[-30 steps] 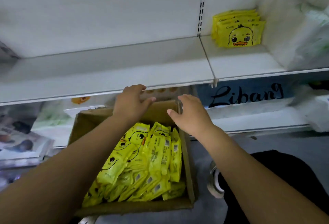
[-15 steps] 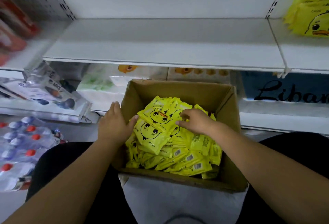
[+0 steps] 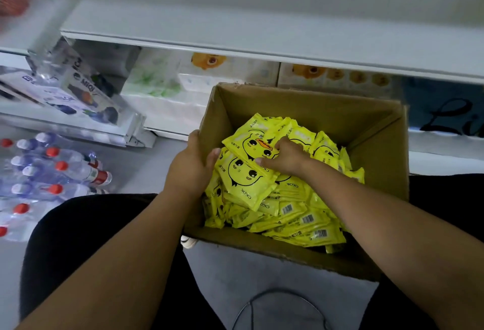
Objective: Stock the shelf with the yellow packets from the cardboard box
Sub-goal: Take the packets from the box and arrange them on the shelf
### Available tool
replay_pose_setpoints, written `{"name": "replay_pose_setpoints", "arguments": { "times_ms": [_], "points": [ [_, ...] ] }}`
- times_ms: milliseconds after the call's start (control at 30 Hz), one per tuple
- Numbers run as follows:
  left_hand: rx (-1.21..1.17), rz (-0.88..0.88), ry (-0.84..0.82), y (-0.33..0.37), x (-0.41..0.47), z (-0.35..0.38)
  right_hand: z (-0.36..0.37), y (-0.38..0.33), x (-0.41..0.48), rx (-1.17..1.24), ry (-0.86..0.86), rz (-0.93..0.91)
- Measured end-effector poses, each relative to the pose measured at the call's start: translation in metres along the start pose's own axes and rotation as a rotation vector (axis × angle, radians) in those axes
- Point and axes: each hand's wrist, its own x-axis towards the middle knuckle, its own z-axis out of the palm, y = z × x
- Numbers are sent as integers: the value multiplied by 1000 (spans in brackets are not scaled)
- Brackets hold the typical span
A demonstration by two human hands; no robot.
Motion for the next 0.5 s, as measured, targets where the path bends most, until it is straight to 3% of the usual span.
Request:
{"name": "replay_pose_setpoints", "arguments": {
  "times_ms": [133, 233, 333, 500],
  "points": [
    [4, -3, 9, -3, 3, 0, -7, -10, 6, 190, -23, 3],
    [-2, 0, 10, -5, 3, 1, -9, -18, -6, 365, -158, 60],
    [-19, 10, 18, -7, 3, 2, 6, -21, -18, 248, -268, 6],
    [-28, 23, 22, -8, 5, 2, 27, -31, -36, 94, -207, -102]
  ]
}}
